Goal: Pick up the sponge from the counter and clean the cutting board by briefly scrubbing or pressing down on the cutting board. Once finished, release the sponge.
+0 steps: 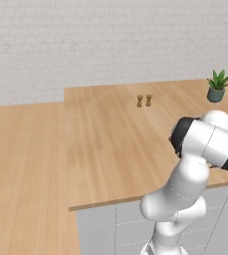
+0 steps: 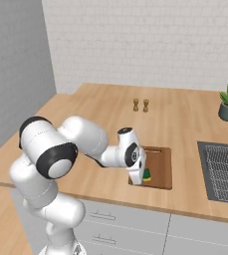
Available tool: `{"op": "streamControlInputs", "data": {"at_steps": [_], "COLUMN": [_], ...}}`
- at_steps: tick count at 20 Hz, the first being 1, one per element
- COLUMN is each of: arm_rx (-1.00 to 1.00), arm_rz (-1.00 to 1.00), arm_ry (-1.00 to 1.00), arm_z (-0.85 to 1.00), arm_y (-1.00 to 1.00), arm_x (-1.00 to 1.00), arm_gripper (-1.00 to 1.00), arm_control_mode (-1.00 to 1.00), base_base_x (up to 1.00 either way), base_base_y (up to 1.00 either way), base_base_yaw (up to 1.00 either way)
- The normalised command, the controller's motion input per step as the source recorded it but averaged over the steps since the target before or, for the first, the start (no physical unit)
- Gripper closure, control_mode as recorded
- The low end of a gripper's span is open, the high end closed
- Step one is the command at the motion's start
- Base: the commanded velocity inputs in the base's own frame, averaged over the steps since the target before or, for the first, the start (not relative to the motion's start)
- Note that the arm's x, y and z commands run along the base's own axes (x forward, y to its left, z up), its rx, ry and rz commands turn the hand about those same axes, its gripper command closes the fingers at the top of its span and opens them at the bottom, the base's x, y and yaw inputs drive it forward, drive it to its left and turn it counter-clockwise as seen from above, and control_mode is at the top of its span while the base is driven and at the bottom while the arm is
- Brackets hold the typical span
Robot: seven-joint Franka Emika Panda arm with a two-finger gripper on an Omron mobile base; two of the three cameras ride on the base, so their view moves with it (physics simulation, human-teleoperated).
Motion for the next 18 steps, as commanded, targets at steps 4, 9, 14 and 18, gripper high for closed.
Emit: {"op": "streamControlInputs", "data": {"at_steps": [4,9,14,18], "arm_rx": [0.01,0.00,0.00,0.00], "arm_rz": [0.04,0.01,0.00,0.00], "arm_ry": [-0.02,-0.13,-0.12,-0.07], "arm_z": [-0.04,-0.23,-0.34,-0.29], "arm_y": [-0.10,-0.17,-0.33,-0.46], "arm_x": [0.19,0.18,0.14,0.09], "arm_gripper": [1.00,1.00,1.00,1.00], "arm_control_mode": [-1.00,-1.00,-1.00,-1.00], "base_base_x": [0.00,0.00,0.00,0.00], "base_base_y": [0.00,0.00,0.00,0.00], "base_base_yaw": [0.00,0.00,0.00,0.00]}}
